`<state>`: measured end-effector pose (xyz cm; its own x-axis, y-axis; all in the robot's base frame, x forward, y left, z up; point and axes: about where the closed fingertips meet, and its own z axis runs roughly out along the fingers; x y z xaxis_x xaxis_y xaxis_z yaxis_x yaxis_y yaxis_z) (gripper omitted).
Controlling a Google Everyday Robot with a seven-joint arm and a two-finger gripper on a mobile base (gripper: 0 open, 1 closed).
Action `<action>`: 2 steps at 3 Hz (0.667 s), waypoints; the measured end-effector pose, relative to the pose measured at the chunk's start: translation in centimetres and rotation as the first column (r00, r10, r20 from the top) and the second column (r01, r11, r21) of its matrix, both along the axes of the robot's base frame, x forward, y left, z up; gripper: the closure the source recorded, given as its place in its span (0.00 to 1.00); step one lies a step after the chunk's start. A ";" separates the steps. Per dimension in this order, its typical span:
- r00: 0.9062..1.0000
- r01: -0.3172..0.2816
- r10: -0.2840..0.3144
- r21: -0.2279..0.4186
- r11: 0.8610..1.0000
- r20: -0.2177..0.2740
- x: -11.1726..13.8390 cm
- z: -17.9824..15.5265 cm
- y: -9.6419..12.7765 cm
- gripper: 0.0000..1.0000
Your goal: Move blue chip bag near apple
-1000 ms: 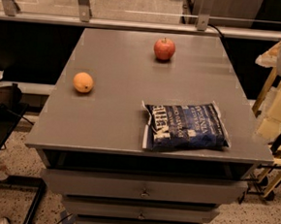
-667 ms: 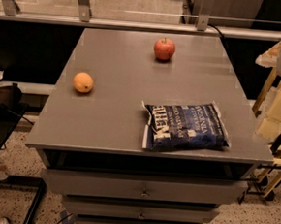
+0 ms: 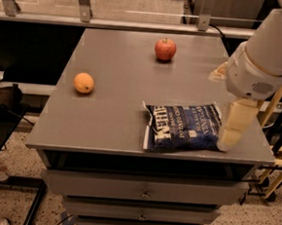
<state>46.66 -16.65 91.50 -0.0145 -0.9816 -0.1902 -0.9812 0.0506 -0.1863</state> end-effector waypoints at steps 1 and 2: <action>0.993 -0.104 0.105 0.026 0.994 -0.055 1.4 -3.6 3.6 0.00; 0.980 -0.161 0.166 0.050 0.986 -0.106 1.9 -6.3 5.6 0.19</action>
Offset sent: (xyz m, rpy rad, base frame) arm 0.0262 0.0776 -0.0955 0.0633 0.1829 0.2360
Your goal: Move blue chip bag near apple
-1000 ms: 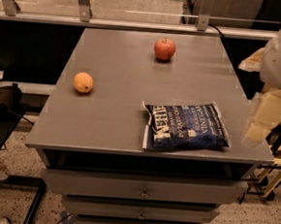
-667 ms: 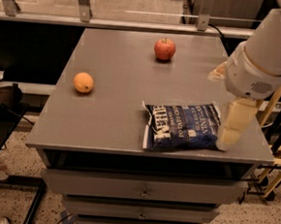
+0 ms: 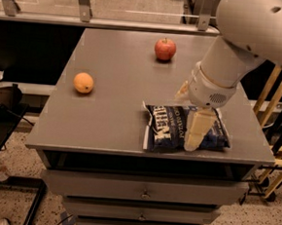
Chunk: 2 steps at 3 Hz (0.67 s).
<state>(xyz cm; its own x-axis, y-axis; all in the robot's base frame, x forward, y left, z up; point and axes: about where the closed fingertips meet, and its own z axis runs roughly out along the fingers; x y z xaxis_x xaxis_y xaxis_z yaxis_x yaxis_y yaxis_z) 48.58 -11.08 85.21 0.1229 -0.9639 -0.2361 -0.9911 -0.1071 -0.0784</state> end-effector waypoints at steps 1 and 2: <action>0.999 -0.027 0.027 0.013 1.000 -0.041 0.1 -1.8 0.9 0.42; 0.998 -0.029 0.030 0.019 0.999 -0.047 0.2 -1.9 1.0 0.65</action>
Offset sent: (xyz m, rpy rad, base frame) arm 0.0099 0.0124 -0.0337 0.0407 0.0770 0.0343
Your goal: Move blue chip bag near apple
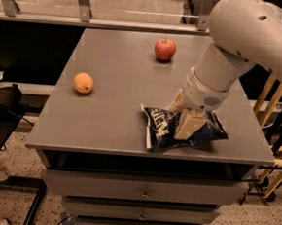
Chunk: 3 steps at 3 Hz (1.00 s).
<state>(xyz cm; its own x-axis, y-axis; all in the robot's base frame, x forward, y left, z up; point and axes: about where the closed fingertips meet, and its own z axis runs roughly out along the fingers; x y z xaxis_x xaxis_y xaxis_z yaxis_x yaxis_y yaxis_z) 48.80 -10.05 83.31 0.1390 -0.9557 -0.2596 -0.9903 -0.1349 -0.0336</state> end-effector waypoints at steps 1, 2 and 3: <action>1.000 0.000 0.000 0.000 1.000 0.000 0.0 0.2 0.0 0.88; 1.000 0.001 -0.001 0.000 1.000 0.000 0.0 0.8 0.0 1.00; 1.000 0.001 -0.001 0.001 1.000 0.000 0.0 1.0 0.0 1.00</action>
Offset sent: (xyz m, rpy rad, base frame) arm 0.0827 -0.0602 0.0836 0.1147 -0.2054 -0.2247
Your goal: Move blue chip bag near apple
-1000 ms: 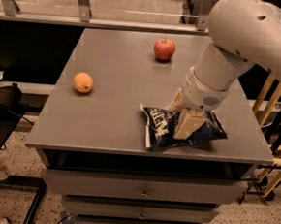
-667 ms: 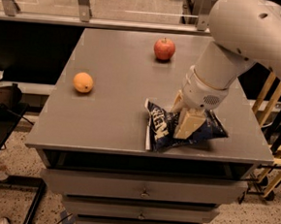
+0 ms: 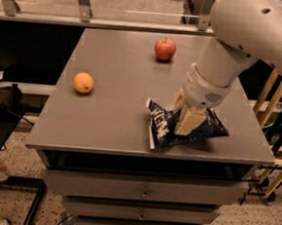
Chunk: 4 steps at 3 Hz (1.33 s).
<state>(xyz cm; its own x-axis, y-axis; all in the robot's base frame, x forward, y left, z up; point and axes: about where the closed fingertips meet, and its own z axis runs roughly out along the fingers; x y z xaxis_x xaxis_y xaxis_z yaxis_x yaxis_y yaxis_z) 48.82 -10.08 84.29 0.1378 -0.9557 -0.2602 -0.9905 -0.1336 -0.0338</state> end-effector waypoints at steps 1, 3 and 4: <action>1.000 0.000 0.000 0.000 1.000 0.000 0.0 0.0 0.0 1.00; 0.993 0.085 -0.088 0.044 0.995 0.079 1.6 3.4 -2.9 1.00; 0.954 0.203 -0.224 0.121 0.972 0.198 4.4 9.1 -7.5 1.00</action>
Offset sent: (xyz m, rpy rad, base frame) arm 0.0677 -0.1318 0.1348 0.1817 -0.3021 -0.3785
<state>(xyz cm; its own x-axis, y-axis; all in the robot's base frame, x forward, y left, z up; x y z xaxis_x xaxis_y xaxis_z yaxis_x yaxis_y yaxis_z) 53.21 -17.60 93.37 -0.0058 -0.9397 -0.3419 -0.9649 0.0950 -0.2449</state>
